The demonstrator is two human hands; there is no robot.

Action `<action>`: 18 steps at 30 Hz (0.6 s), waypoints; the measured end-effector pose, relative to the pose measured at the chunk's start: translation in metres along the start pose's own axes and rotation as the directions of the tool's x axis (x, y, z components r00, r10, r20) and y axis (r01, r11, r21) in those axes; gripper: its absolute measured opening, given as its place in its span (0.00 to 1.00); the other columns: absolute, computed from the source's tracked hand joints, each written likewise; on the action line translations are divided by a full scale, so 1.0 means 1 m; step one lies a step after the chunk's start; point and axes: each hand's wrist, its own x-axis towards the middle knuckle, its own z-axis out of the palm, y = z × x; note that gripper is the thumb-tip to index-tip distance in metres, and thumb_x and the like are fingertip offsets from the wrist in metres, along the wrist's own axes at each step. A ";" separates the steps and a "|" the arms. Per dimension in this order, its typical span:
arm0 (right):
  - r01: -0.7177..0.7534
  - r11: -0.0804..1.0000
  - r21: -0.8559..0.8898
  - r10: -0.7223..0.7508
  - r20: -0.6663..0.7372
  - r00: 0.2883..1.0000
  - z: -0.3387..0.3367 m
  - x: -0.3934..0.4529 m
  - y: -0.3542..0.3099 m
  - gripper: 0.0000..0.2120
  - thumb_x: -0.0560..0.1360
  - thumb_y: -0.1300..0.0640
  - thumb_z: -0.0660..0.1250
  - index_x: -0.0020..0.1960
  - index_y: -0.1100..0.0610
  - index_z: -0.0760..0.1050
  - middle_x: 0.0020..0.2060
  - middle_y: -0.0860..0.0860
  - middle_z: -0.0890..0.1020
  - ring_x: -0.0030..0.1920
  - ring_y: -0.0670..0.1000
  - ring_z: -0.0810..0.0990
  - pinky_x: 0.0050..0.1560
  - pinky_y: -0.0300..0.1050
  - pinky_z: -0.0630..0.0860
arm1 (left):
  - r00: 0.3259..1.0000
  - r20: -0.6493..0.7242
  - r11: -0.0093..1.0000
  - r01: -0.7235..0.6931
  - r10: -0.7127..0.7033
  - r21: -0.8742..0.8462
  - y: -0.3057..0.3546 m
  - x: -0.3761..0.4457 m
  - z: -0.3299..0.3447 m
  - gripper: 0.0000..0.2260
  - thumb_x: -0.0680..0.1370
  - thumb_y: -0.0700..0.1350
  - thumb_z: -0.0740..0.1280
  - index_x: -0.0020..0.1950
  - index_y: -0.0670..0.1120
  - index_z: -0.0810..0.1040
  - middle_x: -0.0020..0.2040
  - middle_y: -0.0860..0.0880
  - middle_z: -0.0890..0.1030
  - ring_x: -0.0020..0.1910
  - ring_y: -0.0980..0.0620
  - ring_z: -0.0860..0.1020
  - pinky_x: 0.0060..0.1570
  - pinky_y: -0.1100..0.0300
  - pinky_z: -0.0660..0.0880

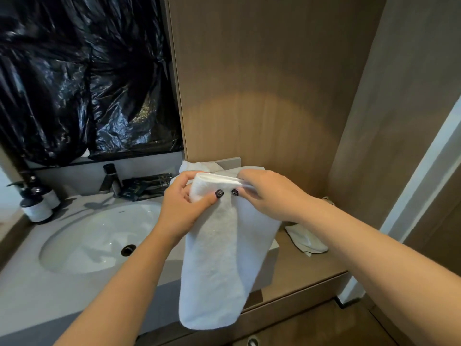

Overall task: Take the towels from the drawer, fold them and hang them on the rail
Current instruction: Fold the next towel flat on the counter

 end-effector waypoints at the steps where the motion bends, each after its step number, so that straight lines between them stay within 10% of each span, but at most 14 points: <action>1: 0.024 1.000 0.005 -0.024 -0.016 1.000 0.003 0.004 -0.003 0.07 0.82 0.49 0.59 0.46 0.49 0.68 0.41 0.45 0.74 0.39 0.49 0.73 0.37 0.48 0.67 | 0.999 -0.018 1.000 0.026 -0.026 0.016 -0.006 -0.002 -0.004 0.18 0.69 0.38 0.79 0.53 0.53 0.79 0.45 0.57 0.85 0.43 0.60 0.82 0.44 0.62 0.81; 11: 0.133 0.991 0.000 -0.132 -0.082 0.988 -0.006 0.024 0.000 0.08 0.83 0.52 0.58 0.47 0.54 0.68 0.39 0.48 0.75 0.38 0.53 0.73 0.38 0.51 0.69 | 0.941 -0.009 0.934 0.336 -0.339 -0.122 -0.075 -0.036 0.008 0.18 0.62 0.40 0.82 0.49 0.46 0.83 0.45 0.53 0.87 0.45 0.54 0.85 0.38 0.66 0.79; 18: 0.060 0.940 0.336 0.018 -0.223 0.975 -0.031 0.028 0.028 0.10 0.81 0.52 0.61 0.42 0.51 0.70 0.34 0.45 0.73 0.34 0.41 0.68 0.34 0.35 0.64 | 0.891 0.057 0.892 0.451 -0.450 -0.012 -0.125 -0.054 0.035 0.18 0.65 0.44 0.83 0.51 0.50 0.82 0.45 0.54 0.87 0.47 0.54 0.85 0.40 0.65 0.80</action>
